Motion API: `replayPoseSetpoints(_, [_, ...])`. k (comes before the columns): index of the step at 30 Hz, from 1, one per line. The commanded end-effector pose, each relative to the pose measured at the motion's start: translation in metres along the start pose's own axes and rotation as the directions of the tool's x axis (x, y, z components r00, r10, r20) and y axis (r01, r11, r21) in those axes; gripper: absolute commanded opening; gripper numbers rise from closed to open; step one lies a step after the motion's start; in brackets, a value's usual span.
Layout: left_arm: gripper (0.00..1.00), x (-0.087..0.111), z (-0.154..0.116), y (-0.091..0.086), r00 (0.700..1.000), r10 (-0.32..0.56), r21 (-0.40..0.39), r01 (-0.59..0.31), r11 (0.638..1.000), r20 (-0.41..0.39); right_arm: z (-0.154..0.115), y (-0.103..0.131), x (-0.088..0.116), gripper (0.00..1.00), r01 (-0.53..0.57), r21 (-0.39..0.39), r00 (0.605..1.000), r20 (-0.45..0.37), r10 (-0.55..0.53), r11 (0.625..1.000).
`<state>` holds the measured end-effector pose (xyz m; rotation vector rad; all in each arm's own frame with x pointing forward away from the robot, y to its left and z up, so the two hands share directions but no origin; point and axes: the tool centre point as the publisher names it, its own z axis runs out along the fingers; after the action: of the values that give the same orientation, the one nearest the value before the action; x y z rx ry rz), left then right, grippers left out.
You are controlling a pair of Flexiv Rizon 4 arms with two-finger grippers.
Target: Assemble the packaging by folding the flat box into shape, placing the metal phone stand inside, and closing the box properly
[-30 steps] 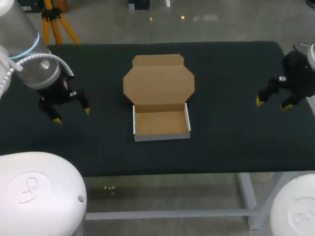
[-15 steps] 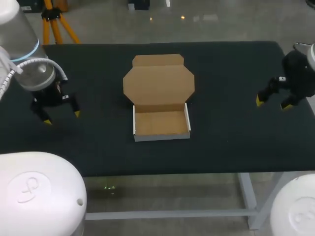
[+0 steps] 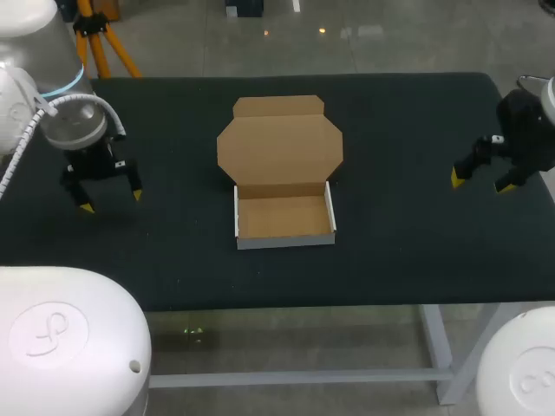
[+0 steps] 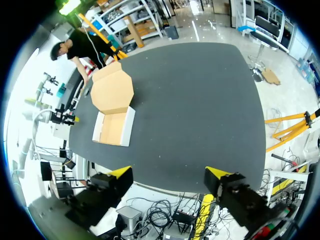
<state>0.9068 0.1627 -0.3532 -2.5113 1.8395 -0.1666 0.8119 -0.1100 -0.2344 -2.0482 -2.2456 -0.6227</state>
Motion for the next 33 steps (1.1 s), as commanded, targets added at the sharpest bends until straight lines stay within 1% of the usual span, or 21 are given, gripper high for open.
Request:
replayPoseSetpoints(1, [1.00, 0.001, -0.001, -0.002, 1.000, -0.001, -0.005, 0.001, 1.000, 0.008, -0.002, 0.000, 0.000, 1.00, 0.000, 0.005, 1.000, 0.001, 0.000, 1.000])
replayPoseSetpoints(18, [1.00, 0.001, -0.001, -0.002, 1.000, -0.001, -0.005, 0.001, 1.000, 0.008, -0.002, 0.000, 0.000, 1.00, 0.000, 0.005, 1.000, 0.001, 0.000, 1.000])
replayPoseSetpoints(20, [1.00, 0.005, 0.002, -0.009, 1.000, -0.024, 0.004, 0.024, 1.000, 0.016, -0.002, 0.000, 0.000, 1.00, 0.000, 0.005, 1.000, 0.001, 0.000, 1.000])
replayPoseSetpoints(22, [1.00, 0.006, 0.002, -0.015, 0.999, -0.040, 0.006, 0.040, 0.999, 0.004, -0.002, 0.000, 0.000, 1.00, 0.000, 0.005, 1.000, 0.001, 0.000, 1.000])
replayPoseSetpoints(23, [1.00, 0.007, 0.002, -0.018, 0.999, -0.052, 0.020, 0.052, 0.998, 0.011, -0.002, 0.000, 0.000, 1.00, 0.000, 0.005, 1.000, 0.001, 0.000, 1.000])
replayPoseSetpoints(24, [1.00, 0.008, 0.002, -0.021, 0.999, -0.046, 0.012, 0.046, 0.999, -0.007, -0.002, 0.000, 0.000, 1.00, 0.000, 0.005, 1.000, 0.001, 0.000, 1.000])
replayPoseSetpoints(26, [1.00, 0.011, 0.003, -0.026, 0.999, -0.040, 0.033, 0.039, 0.999, 0.019, -0.002, 0.000, 0.000, 1.00, 0.000, 0.005, 1.000, 0.001, 0.000, 1.000])
replayPoseSetpoints(27, [1.00, 0.013, 0.004, -0.028, 0.999, -0.039, 0.026, 0.039, 0.999, 0.015, -0.002, 0.000, 0.000, 1.00, 0.000, 0.005, 1.000, 0.001, 0.000, 1.000])
replayPoseSetpoints(29, [1.00, 0.014, 0.007, -0.032, 0.999, -0.035, 0.036, 0.033, 0.999, 0.040, -0.002, 0.000, 0.000, 1.00, 0.000, 0.005, 1.000, 0.001, 0.000, 1.000])
replayPoseSetpoints(31, [1.00, 0.012, 0.008, -0.038, 0.999, -0.033, 0.028, 0.033, 0.999, 0.027, -0.002, 0.000, 0.000, 1.00, 0.000, 0.005, 1.000, 0.001, 0.000, 1.000])
replayPoseSetpoints(33, [1.00, 0.010, 0.009, -0.043, 0.999, -0.033, 0.039, 0.031, 0.999, 0.032, -0.002, 0.000, 0.000, 1.00, 0.000, 0.005, 1.000, 0.001, 0.000, 1.000])
